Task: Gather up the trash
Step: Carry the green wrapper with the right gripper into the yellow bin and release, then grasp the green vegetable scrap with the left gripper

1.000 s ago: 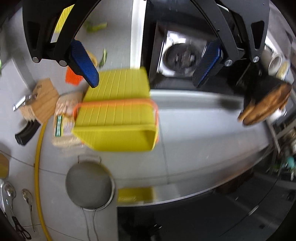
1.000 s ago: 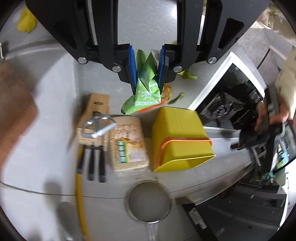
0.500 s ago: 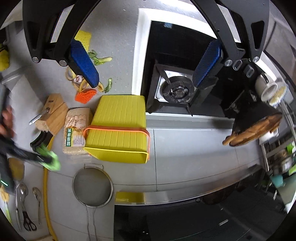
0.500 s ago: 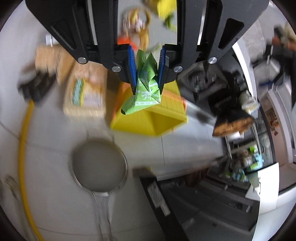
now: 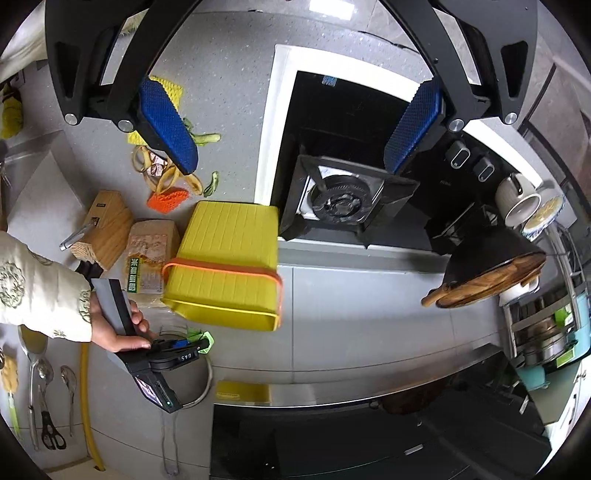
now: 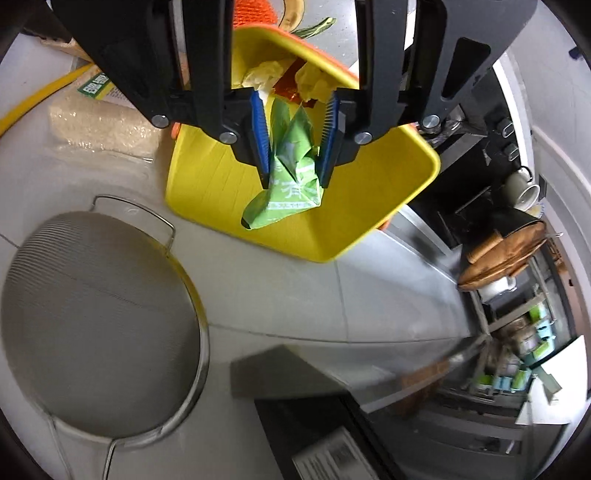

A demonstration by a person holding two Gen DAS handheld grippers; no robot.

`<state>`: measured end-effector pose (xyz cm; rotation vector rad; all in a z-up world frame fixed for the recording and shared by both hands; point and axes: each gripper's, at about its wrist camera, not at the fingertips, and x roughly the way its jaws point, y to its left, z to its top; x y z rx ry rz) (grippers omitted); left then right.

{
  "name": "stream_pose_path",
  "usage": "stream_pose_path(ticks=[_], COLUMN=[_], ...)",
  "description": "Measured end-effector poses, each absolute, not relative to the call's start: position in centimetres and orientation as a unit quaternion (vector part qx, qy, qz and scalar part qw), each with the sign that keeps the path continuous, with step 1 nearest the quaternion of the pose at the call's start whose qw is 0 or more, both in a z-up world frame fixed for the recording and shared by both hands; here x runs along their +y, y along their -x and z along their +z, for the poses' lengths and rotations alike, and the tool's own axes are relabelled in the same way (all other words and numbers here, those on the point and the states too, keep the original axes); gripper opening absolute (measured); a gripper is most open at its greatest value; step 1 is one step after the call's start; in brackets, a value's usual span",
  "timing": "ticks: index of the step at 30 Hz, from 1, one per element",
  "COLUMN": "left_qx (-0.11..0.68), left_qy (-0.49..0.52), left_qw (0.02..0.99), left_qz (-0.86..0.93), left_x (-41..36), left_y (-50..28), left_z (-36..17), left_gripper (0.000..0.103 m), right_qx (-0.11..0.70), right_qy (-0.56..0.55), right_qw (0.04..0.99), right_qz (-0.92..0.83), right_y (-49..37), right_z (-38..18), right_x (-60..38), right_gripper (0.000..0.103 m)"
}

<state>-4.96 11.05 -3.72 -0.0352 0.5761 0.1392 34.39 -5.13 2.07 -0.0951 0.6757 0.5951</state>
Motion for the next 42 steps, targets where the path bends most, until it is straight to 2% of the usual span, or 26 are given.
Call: stream_pose_path(ticks=[1,2,3,6,9,15,21,29,42], left_qx=[0.284,0.284,0.285,0.286,0.288,0.296,0.308,0.318,0.329], left_qy=[0.018,0.019,0.022,0.025,0.021,0.011,0.007,-0.026,-0.051], left_qw=[0.956,0.956,0.956,0.955,0.955,0.954,0.951,0.946,0.938], left_qz=[0.071,0.072,0.074,0.071,0.063,0.038,0.007,-0.054,-0.098], left_x=[11.3,11.5,11.7,12.0,11.9,11.1,10.1,7.2,3.6], left_y=[5.1,5.2,5.2,5.1,4.6,3.1,1.1,-1.8,-3.5], left_z=[-3.8,-3.8,-3.8,-3.9,-3.9,-4.5,-5.3,-5.6,-6.9], left_gripper=[0.099,0.099,0.099,0.099,0.099,0.099,0.099,0.099,0.099], right_qx=[0.334,0.335,0.326,0.305,0.267,0.187,0.141,0.268,0.285], right_qy=[0.040,0.038,0.042,0.047,0.038,0.042,0.071,0.117,0.018], right_qw=[0.895,0.893,0.897,0.902,0.910,0.922,0.940,0.926,0.938], right_qz=[0.294,0.299,0.296,0.301,0.314,0.336,0.303,0.240,0.197], right_y=[-34.7,-34.7,-34.4,-33.2,-30.6,-21.6,-8.8,-1.7,-0.1], right_z=[2.0,1.9,2.0,2.5,3.5,4.7,0.7,-7.2,-7.1], right_x=[-5.0,-4.9,-4.9,-5.3,-6.9,-11.8,-17.8,-20.5,-25.7], right_gripper=[0.049,0.068,0.074,0.076,0.088,0.095,0.095,0.095,0.095])
